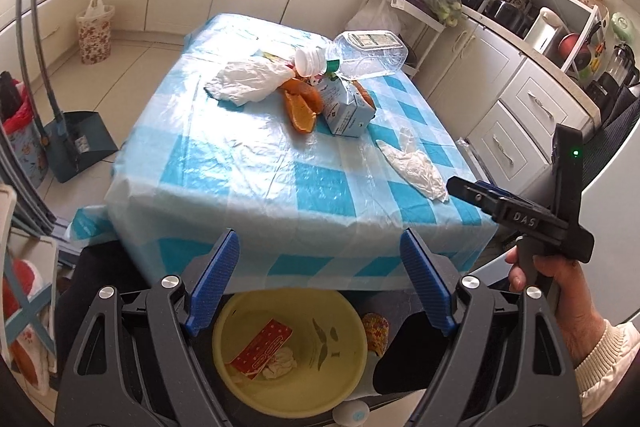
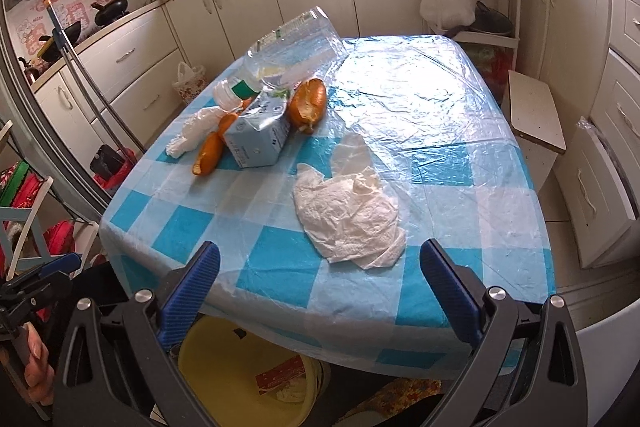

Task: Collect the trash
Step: 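Grasp the white tissue with the right gripper while the left gripper grasps an orange peel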

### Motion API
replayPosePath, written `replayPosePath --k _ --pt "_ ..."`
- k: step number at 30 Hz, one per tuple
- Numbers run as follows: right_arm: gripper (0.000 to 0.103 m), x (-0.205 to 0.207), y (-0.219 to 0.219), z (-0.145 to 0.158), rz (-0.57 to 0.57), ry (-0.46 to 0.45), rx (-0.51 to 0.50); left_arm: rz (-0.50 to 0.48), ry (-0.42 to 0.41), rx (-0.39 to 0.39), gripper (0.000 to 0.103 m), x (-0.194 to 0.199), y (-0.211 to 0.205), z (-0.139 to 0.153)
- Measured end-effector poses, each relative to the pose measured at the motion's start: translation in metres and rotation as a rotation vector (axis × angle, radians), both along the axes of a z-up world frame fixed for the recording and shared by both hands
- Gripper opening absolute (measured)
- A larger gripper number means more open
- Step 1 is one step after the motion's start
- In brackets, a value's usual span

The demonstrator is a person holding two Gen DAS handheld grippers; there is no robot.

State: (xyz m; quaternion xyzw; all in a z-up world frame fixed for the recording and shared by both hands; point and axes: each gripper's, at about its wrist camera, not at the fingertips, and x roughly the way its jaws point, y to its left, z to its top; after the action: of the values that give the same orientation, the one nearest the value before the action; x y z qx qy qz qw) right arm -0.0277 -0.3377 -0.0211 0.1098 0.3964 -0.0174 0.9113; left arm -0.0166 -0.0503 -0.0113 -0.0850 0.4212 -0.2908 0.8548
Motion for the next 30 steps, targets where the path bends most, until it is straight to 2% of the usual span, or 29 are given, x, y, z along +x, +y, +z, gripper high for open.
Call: replayPosePath --k 8,9,10,13,17,19,22,24,25,27,28,30 --pt "0.095 0.037 -0.003 -0.021 0.027 0.080 -0.070 -0.007 0.008 -0.003 0.079 0.044 -0.040 0.004" --pt "0.090 0.039 -0.002 -0.023 0.036 0.088 -0.078 -0.002 0.008 0.001 0.079 0.052 -0.047 0.005" --pt "0.079 0.041 -0.001 -0.025 0.045 0.098 -0.079 0.004 0.010 0.006 0.079 0.059 -0.053 0.004" --pt "0.062 0.042 0.002 -0.028 0.069 0.115 -0.101 0.040 0.029 0.029 0.079 0.084 -0.067 -0.001" --pt "0.047 0.045 -0.001 -0.028 0.094 0.107 -0.100 0.102 0.078 0.062 0.079 0.119 -0.081 -0.016" --pt "0.033 0.047 -0.007 -0.028 0.099 0.104 -0.083 0.125 0.089 0.089 0.079 0.132 -0.086 -0.022" --pt "0.023 0.049 -0.013 -0.027 0.104 0.100 -0.055 0.134 0.099 0.124 0.078 0.150 -0.092 -0.031" --pt "0.017 0.051 -0.016 -0.028 0.107 0.097 -0.043 0.121 0.076 0.155 0.071 0.158 -0.098 -0.032" --pt "0.015 0.051 -0.017 -0.028 0.109 0.096 -0.035 0.107 0.068 0.169 0.063 0.162 -0.102 -0.032" --pt "0.013 0.053 -0.018 -0.028 0.116 0.094 -0.019 0.077 0.060 0.185 0.044 0.167 -0.108 -0.033" --pt "0.012 0.052 -0.018 -0.028 0.120 0.091 -0.013 0.057 0.061 0.192 0.022 0.169 -0.110 -0.034" --pt "0.011 0.051 -0.017 -0.026 0.128 0.085 -0.002 0.039 0.054 0.195 0.017 0.169 -0.111 -0.034"
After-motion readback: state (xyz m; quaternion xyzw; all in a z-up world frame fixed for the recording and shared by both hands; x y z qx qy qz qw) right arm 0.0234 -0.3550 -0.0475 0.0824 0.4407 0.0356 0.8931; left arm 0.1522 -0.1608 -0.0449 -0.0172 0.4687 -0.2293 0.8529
